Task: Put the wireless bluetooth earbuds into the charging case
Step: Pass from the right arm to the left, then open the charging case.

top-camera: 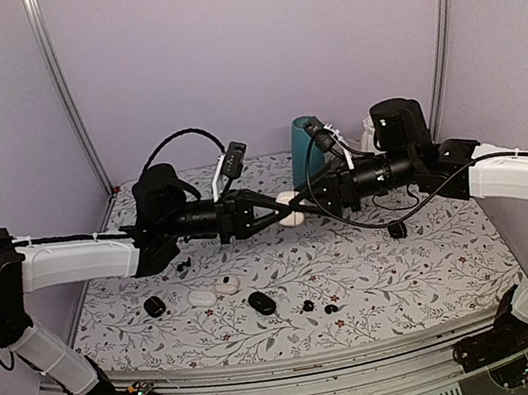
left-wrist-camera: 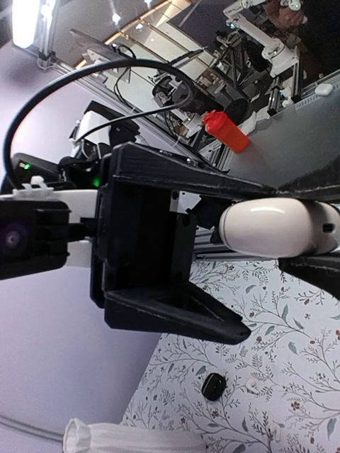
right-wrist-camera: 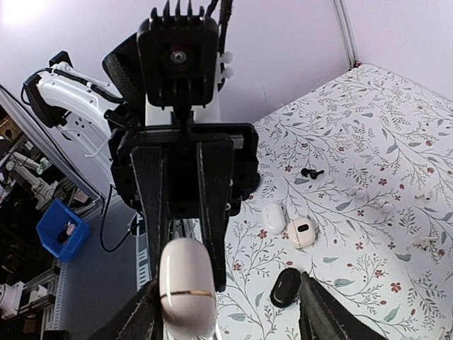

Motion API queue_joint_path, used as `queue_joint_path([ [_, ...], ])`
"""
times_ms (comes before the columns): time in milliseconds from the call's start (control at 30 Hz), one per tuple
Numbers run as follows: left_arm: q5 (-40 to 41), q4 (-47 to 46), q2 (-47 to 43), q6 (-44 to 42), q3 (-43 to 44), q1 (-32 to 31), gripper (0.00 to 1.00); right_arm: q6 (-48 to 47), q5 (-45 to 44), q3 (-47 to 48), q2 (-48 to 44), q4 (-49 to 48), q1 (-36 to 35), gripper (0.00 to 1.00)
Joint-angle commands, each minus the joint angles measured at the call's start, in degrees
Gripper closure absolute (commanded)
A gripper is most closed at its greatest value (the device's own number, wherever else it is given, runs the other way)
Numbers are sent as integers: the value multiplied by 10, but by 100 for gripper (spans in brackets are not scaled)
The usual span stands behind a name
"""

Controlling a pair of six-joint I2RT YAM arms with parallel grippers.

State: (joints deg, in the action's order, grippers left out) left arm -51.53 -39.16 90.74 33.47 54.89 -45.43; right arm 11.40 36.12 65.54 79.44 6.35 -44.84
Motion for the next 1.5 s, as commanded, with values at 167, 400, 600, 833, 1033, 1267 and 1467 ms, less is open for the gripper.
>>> queue_joint_path([
  [167,108,-220,-20,114,-29,0,100,154,-99,-117,-48,-253,-4,29],
  [400,111,-234,-16,131,-1,-2,100,222,-166,-148,-41,-334,-10,26],
  [600,116,-238,-21,134,0,-2,100,226,-194,-153,-49,-332,-10,25],
  [833,123,-244,-16,144,5,-6,100,207,-174,-116,-30,-322,-27,23],
  [1033,121,-249,-15,153,9,-9,100,202,-197,-108,-15,-318,-36,23],
  [1267,119,-251,-30,152,0,-9,100,220,-266,-128,-32,-296,-31,22],
  [1467,113,-253,-38,150,-6,-8,100,250,-276,-147,-47,-298,-17,22],
])
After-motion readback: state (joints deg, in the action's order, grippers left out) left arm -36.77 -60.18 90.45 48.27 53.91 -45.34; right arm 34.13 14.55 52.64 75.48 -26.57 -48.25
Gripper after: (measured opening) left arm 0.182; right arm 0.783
